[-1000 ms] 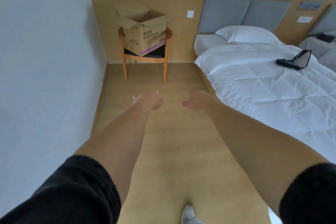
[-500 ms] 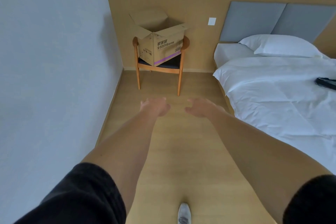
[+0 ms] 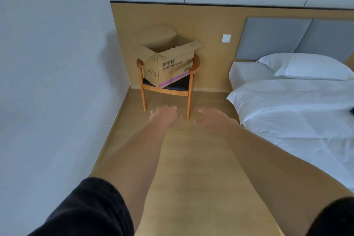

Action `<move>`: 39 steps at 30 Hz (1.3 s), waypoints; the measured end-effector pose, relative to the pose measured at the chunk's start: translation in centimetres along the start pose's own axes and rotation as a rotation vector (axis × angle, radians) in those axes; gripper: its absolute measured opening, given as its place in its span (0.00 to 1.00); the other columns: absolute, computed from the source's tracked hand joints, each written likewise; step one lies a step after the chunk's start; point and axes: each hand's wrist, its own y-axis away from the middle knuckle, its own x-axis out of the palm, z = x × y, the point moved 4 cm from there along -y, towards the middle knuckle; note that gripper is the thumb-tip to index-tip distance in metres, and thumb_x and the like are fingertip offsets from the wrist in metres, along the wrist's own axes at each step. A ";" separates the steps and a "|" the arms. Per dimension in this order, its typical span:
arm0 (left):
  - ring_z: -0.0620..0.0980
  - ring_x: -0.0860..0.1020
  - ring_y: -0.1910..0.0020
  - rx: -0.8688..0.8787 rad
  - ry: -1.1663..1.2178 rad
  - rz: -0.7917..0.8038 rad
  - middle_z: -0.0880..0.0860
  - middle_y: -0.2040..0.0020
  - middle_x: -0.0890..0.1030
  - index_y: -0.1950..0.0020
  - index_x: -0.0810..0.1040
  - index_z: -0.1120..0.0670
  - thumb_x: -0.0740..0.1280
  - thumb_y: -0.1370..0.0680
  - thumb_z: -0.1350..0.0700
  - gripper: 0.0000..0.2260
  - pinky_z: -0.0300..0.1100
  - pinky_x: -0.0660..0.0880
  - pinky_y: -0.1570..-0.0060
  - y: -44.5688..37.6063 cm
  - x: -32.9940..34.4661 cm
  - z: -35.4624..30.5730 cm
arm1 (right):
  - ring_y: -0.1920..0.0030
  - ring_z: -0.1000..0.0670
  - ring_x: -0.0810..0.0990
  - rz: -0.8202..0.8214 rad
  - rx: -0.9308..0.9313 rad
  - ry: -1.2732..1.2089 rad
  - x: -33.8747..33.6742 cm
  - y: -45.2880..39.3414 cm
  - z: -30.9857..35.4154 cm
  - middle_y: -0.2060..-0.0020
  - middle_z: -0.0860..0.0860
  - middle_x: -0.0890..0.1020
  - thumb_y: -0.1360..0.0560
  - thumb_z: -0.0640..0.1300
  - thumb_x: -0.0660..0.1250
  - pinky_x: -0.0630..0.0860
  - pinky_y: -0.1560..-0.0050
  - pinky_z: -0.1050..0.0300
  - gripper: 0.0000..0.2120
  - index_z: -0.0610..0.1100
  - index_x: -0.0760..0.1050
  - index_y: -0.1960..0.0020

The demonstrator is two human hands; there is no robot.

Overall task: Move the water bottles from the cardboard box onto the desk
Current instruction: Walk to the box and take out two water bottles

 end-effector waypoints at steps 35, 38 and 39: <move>0.57 0.74 0.35 0.178 -0.008 -0.105 0.58 0.32 0.75 0.25 0.68 0.53 0.56 0.15 0.46 0.21 0.52 0.74 0.38 -49.6 -17.2 -5.0 | 0.30 0.42 0.71 -0.054 0.141 -0.073 -18.7 -45.4 -6.9 0.28 0.47 0.72 0.21 0.62 0.61 0.72 0.34 0.46 0.31 0.53 0.62 0.22; 0.56 0.75 0.38 0.154 0.020 -0.121 0.57 0.34 0.75 0.26 0.69 0.53 0.57 0.16 0.47 0.20 0.51 0.75 0.41 -52.8 -17.6 -5.8 | 0.31 0.42 0.73 -0.044 0.107 -0.085 -19.9 -49.5 -8.0 0.30 0.46 0.74 0.22 0.63 0.61 0.72 0.36 0.46 0.31 0.52 0.62 0.23; 0.56 0.75 0.39 0.138 0.033 -0.117 0.57 0.35 0.76 0.27 0.69 0.53 0.57 0.16 0.48 0.19 0.51 0.75 0.42 -54.0 -18.1 -6.2 | 0.30 0.42 0.72 -0.040 0.090 -0.080 -20.4 -51.0 -8.4 0.29 0.46 0.73 0.21 0.62 0.61 0.71 0.35 0.46 0.31 0.52 0.62 0.22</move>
